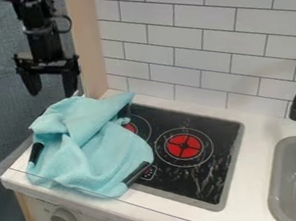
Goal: Unfold the cloth right to left
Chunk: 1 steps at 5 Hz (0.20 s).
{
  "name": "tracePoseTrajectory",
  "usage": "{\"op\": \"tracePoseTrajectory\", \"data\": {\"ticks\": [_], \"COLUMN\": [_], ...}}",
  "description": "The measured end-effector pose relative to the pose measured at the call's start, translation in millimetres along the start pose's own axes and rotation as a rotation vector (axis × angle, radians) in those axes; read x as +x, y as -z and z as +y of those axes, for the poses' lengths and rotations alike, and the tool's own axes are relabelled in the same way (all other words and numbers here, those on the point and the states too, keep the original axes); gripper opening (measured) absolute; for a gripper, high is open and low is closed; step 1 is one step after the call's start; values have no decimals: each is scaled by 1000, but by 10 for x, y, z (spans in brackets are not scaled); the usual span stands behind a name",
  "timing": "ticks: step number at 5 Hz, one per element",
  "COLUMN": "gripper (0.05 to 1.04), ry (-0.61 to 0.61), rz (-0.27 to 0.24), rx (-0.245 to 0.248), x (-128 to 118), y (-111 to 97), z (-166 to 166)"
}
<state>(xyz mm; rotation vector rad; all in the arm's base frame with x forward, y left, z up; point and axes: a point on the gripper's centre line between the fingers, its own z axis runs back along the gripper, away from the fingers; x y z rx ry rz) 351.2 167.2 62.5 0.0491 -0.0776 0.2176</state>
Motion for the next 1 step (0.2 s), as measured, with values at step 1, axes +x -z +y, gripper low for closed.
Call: {"op": "tracePoseTrajectory", "data": {"ticks": [1], "gripper": [999], "ry": [1], "rz": [-6], "rx": [1], "x": [3], "y": [-26], "z": [-5]}}
